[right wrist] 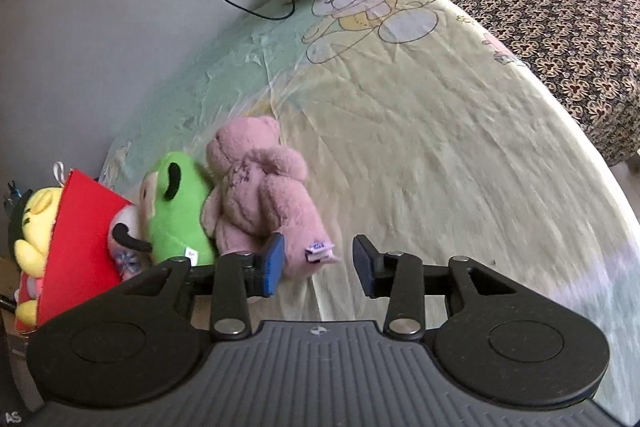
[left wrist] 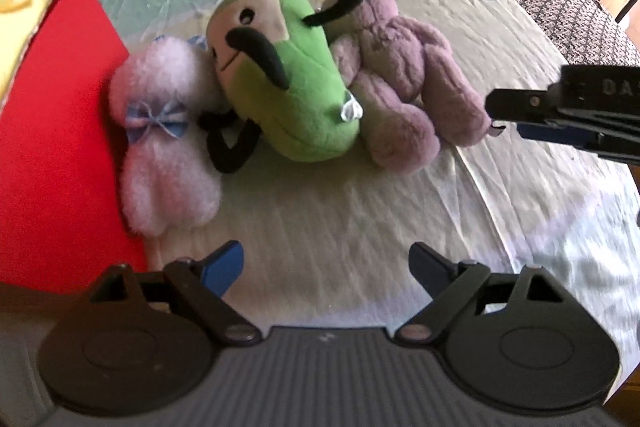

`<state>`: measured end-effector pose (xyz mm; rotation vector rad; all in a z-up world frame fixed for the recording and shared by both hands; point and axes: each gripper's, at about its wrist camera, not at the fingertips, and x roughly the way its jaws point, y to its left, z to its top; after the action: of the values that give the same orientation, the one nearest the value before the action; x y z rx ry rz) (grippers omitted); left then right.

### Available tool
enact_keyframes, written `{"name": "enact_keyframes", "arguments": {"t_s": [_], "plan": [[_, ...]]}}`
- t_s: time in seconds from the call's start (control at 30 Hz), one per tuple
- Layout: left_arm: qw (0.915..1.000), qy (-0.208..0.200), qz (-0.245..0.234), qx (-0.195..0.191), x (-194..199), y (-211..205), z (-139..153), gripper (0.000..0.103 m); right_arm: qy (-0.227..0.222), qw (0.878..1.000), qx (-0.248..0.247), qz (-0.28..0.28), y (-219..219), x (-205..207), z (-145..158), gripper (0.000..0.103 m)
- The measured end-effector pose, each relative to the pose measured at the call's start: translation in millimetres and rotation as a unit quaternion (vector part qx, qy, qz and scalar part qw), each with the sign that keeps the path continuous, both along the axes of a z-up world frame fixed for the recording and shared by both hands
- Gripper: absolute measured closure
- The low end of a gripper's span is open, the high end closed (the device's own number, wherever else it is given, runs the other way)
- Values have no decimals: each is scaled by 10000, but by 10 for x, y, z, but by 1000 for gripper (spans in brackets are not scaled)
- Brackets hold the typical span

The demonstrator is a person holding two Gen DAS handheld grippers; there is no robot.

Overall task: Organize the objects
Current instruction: 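Move the right gripper onto the pink teddy bear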

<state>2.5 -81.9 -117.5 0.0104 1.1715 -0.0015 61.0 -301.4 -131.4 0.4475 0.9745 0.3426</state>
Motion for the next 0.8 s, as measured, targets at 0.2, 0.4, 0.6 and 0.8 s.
{"name": "enact_keyframes", "arguments": {"t_s": [0.2, 0.4, 0.6, 0.8], "plan": [[10000, 69, 31, -55, 23, 13, -54, 12, -19, 9996, -72, 261, 180, 129, -99, 60], [9999, 97, 35, -65, 21, 17, -72, 12, -94, 9994, -50, 344, 292, 199, -163, 61], [9999, 126, 31, -69, 18, 37, -65, 12, -158, 9986, -148, 478, 346, 159, -165, 71], [9998, 46, -102, -145, -35, 11, 13, 12, -80, 9986, -124, 518, 222, -42, -147, 72]]}}
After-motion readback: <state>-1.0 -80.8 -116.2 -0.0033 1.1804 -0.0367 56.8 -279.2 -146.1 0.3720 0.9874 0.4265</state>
